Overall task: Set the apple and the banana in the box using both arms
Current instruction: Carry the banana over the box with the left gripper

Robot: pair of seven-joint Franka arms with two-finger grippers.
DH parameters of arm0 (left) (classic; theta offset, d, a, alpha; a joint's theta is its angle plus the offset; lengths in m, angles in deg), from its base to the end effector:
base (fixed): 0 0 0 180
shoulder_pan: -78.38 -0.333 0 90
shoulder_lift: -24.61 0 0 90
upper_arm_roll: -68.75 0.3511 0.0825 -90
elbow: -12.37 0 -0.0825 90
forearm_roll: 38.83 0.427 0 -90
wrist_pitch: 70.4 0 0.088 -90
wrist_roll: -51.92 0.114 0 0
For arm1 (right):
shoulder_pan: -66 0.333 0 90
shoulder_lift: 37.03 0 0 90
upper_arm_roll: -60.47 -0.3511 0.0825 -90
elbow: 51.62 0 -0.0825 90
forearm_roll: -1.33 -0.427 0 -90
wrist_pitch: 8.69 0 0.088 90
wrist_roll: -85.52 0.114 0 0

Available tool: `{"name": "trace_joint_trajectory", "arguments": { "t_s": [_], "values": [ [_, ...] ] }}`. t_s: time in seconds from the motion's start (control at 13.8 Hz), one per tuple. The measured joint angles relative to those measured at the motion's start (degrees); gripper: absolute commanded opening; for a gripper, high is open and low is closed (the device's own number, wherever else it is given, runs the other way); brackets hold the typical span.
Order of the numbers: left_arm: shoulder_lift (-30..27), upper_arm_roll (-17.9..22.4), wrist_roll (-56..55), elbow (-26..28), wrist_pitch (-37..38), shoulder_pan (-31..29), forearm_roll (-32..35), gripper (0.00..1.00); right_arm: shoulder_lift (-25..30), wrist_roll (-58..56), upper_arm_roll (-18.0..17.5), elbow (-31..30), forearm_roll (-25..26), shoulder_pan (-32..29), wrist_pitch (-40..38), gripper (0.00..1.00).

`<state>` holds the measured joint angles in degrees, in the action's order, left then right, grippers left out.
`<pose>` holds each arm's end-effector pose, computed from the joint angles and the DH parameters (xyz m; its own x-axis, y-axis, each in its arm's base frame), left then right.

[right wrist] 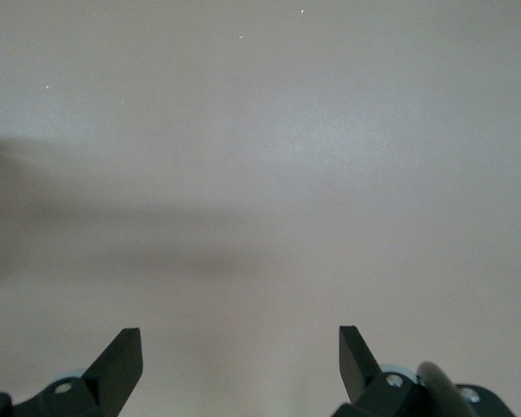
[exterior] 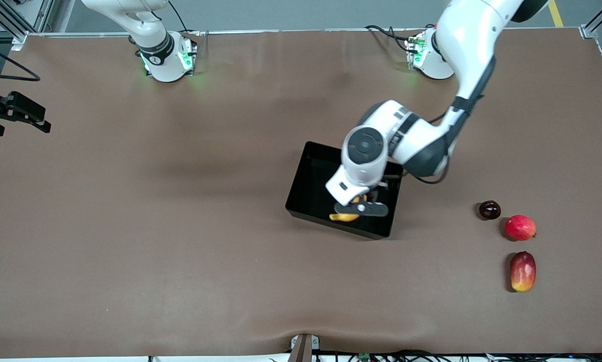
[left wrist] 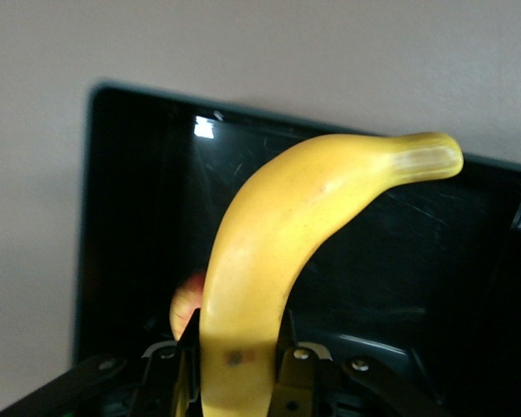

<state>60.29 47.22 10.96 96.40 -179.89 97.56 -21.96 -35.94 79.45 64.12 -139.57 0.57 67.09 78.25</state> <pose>0.6141 -0.4348 0.3259 0.9959 -0.0583 -0.0698 -0.0664 -0.9904 -0.1215 0.5853 -0.0250 0.6775 0.9981 0.0619 0.0029 0.0620 -0.9980 -0.0142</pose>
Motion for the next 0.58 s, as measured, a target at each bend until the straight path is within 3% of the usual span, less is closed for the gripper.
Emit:
{"name": "trace_joint_trajectory", "arguments": {
  "t_s": [0.58],
  "values": [
    [0.41,-0.02,-9.30,6.17,-0.90,5.59,0.01,0.00,0.00,0.00,0.02,0.00,0.00,-0.01,-0.04,1.00]
  ]
}}
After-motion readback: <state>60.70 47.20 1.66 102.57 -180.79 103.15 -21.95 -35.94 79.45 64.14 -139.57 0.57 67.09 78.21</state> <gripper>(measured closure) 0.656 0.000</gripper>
